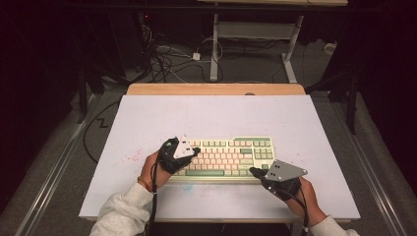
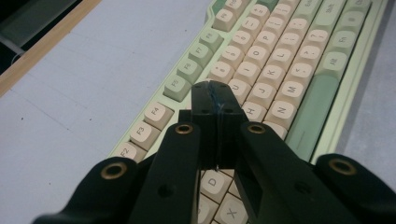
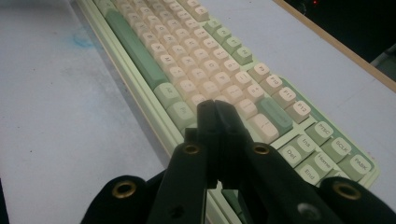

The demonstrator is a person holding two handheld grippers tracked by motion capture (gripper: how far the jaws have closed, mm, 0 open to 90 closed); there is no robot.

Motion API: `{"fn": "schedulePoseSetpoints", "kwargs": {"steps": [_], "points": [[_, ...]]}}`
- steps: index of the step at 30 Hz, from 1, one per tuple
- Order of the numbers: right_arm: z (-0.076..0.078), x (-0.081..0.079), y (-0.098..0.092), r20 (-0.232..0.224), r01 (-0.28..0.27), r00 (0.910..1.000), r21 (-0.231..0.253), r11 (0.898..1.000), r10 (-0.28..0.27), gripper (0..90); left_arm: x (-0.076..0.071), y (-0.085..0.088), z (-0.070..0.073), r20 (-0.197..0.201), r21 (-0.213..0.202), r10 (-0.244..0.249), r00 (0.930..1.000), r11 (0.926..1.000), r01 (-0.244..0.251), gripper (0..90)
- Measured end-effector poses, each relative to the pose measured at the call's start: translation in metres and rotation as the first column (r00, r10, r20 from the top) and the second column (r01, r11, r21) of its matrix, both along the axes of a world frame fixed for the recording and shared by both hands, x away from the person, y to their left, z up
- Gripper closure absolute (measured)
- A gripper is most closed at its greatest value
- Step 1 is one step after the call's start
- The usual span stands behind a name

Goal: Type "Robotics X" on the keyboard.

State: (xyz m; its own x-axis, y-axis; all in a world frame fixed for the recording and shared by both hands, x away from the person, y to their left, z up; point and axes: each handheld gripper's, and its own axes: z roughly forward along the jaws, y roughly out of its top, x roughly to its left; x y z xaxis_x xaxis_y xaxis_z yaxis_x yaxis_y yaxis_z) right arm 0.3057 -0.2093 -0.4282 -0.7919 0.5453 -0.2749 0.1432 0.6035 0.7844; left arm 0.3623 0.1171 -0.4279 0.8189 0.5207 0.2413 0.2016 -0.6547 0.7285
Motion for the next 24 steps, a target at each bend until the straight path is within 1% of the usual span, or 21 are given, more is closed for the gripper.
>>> {"fn": "schedulePoseSetpoints", "kwargs": {"steps": [1, 6, 8, 10, 13, 15, 21, 24], "points": [[0.0, 0.001, 0.001, -0.004, -0.001, 1.0, 0.003, 1.0, 0.001, 90.0, -0.001, 0.001, 0.0, 0.008, 0.0, 0.001, 1.0, 1.0, -0.001, 87.6], [0.003, 0.006, 0.007, 0.002, -0.005, 1.0, 0.009, 1.0, 0.005, 90.0, -0.008, 0.008, -0.001, 0.016, -0.019, 0.008, 0.9998, 0.9998, -0.007, 87.5], [0.004, 0.009, 0.01, 0.0, -0.007, 1.0, 0.008, 1.0, 0.007, 90.0, -0.01, 0.01, -0.001, 0.022, -0.022, 0.008, 0.9997, 0.9997, -0.008, 87.5], [0.004, 0.012, 0.012, 0.0, -0.006, 1.0, 0.006, 1.0, 0.006, 90.0, -0.012, 0.012, -0.001, 0.02, -0.032, 0.007, 0.9998, 0.9995, -0.006, 87.4], [0.006, 0.016, 0.014, -0.002, -0.006, 1.0, 0.011, 1.0, 0.006, 90.0, -0.016, 0.015, -0.001, 0.028, -0.034, 0.005, 0.9996, 0.9994, -0.004, 87.4], [0.006, 0.019, 0.015, -0.003, -0.002, 1.0, 0.015, 1.0, 0.002, 90.0, -0.018, 0.019, -0.001, 0.034, -0.045, 0.011, 0.9994, 0.9989, -0.01, 87.4], [0.009, 0.027, 0.02, -0.013, 0.001, 0.9999, 0.015, 1.0, -0.001, 90.0, -0.027, 0.029, -0.003, 0.042, -0.051, 0.02, 0.9989, 0.9985, -0.018, 87.3], [0.008, 0.031, 0.025, -0.023, 0.0, 0.9997, 0.012, 1.0, 0.001, 90.0, -0.03, 0.034, -0.004, 0.038, -0.053, 0.026, 0.9989, 0.9983, -0.024, 87.3]]}}
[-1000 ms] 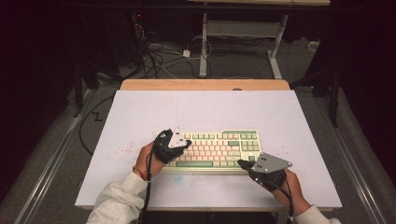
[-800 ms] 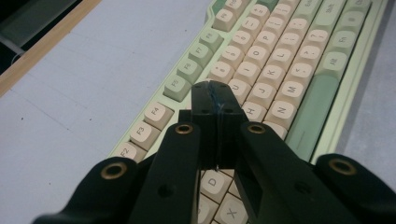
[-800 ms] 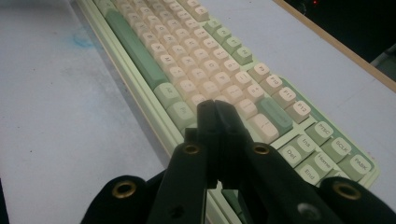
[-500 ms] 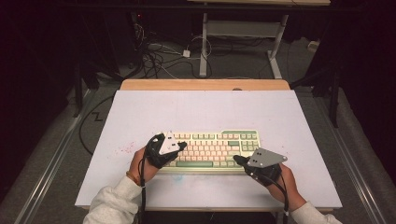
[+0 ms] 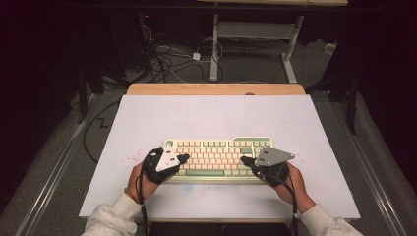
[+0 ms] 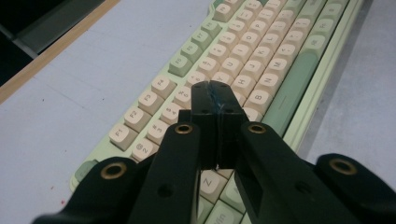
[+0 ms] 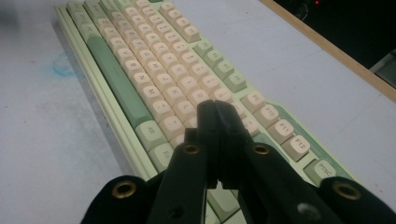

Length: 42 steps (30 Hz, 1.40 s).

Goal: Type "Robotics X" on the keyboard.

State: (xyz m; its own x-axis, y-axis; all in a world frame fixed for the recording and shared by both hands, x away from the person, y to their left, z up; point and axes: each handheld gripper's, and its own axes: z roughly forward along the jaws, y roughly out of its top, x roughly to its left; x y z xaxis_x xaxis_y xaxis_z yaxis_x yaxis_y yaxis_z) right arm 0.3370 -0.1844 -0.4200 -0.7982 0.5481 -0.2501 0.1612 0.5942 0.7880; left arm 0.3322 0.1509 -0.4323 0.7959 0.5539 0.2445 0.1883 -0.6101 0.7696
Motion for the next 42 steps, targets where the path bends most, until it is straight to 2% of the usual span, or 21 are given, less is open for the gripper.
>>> {"fn": "schedulePoseSetpoints", "kwargs": {"steps": [10, 15, 22, 26, 30, 42], "points": [[-0.001, 0.017, 0.032, -0.022, -0.033, 0.9992, -0.026, 0.999, 0.032, 90.0, -0.01, 0.014, -0.006, -0.02, -0.003, 0.015, 0.9997, 0.9999, -0.015, 87.4], [-0.007, 0.026, 0.051, -0.045, -0.049, 0.9979, -0.058, 0.997, 0.046, 90.0, -0.014, 0.018, -0.01, -0.028, 0.001, 0.016, 0.9995, 0.9999, -0.016, 87.3], [-0.012, 0.036, 0.068, -0.056, -0.058, 0.9971, -0.103, 0.993, 0.052, 90.0, -0.017, 0.022, -0.015, -0.045, 0.011, 0.018, 0.9988, 0.9998, -0.018, 87.4], [-0.017, 0.042, 0.074, -0.066, -0.061, 0.9964, -0.13, 0.99, 0.052, 90.0, -0.017, 0.023, -0.015, -0.041, 0.008, 0.024, 0.9988, 0.9997, -0.024, 87.4], [-0.019, 0.046, 0.076, -0.075, -0.045, 0.9965, -0.131, 0.99, 0.035, 90.0, -0.017, 0.024, -0.014, -0.041, 0.005, 0.021, 0.9989, 0.9998, -0.021, 87.3], [-0.026, 0.054, 0.08, -0.089, -0.047, 0.9955, -0.143, 0.989, 0.034, 90.0, -0.015, 0.024, -0.014, -0.035, 0.009, 0.025, 0.9991, 0.9997, -0.024, 87.4]]}}
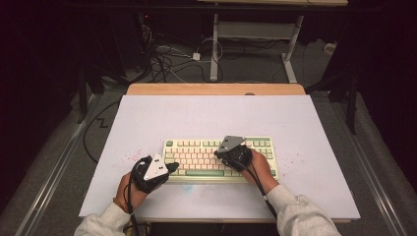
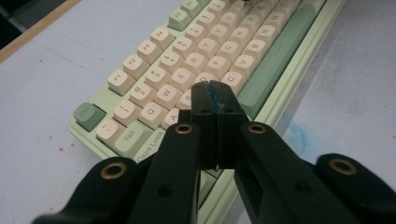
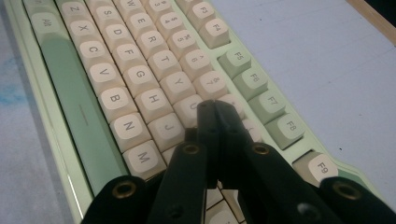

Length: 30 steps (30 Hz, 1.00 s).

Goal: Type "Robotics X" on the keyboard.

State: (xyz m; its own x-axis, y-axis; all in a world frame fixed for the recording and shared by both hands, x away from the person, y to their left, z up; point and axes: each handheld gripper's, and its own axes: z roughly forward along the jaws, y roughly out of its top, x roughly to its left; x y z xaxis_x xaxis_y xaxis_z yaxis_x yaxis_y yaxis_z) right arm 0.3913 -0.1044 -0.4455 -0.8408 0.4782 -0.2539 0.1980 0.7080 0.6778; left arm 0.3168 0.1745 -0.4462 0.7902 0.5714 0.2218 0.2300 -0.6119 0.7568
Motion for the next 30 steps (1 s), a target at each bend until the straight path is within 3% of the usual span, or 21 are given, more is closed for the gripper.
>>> {"fn": "schedulePoseSetpoints", "kwargs": {"steps": [17, 23, 30], "points": [[-0.0027, 0.0034, 0.0047, 0.007, 0.002, 1.0, -0.019, 1.0, -0.002, 90.0, 0.0, -0.0005, -0.0013, -0.003, 0.012, -0.004, 1.0, 0.9999, 0.004, 87.4], [-0.0028, 0.0023, 0.0069, -0.004, 0.003, 1.0, -0.056, 0.998, -0.003, 90.0, 0.0004, -0.0013, -0.0022, -0.01, 0.019, -0.009, 0.9999, 0.9998, 0.009, 87.4], [0.0031, -0.0014, 0.0008, 0.007, 0.012, 0.9999, -0.003, 1.0, -0.012, 90.0, 0.0002, -0.0009, -0.0025, -0.012, 0.021, -0.01, 0.9999, 0.9997, 0.01, 87.4]]}}
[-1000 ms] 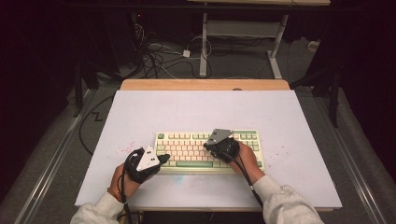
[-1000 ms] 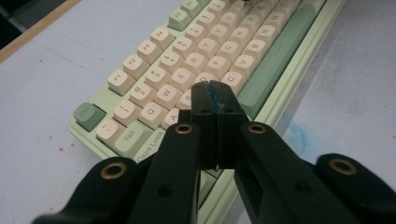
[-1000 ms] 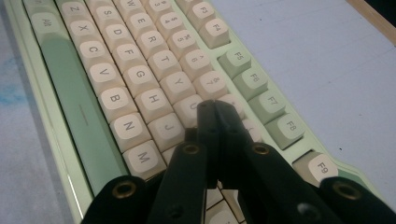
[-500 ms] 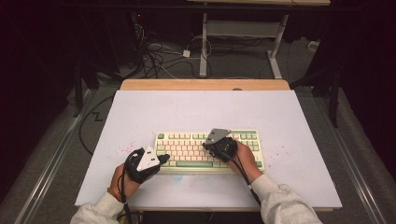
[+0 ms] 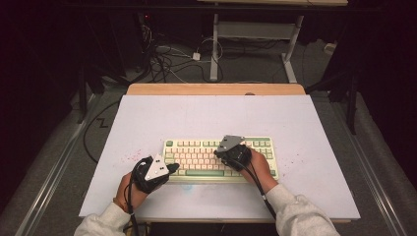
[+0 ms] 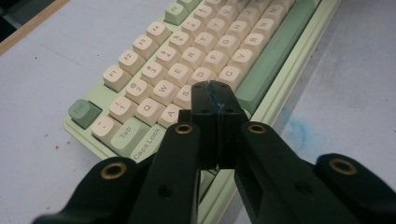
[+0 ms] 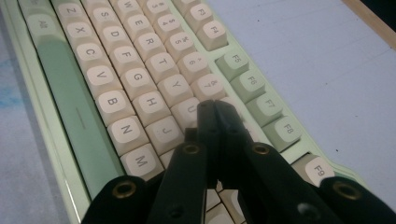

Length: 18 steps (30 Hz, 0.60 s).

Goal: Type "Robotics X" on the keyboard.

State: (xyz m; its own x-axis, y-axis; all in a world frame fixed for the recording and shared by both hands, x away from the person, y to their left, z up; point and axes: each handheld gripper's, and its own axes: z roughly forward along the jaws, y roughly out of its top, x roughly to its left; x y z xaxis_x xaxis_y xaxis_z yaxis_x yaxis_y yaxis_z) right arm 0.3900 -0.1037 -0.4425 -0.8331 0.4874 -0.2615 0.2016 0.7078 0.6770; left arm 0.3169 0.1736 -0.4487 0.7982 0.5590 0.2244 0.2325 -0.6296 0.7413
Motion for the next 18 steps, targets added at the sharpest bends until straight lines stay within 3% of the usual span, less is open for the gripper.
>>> {"fn": "schedulePoseSetpoints", "kwargs": {"steps": [10, 18], "points": [[0.011, -0.013, -0.015, 0.045, 0.003, 0.999, 0.09, 0.996, -0.007, 90.0, 0.001, -0.001, -0.001, -0.004, 0.004, 0.001, 1.0, 1.0, -0.001, 87.4], [0.017, -0.02, -0.027, 0.063, 0.01, 0.9979, 0.13, 0.991, -0.018, 90.0, 0.003, -0.001, -0.001, -0.005, 0.005, -0.003, 1.0, 1.0, 0.003, 87.4]]}}
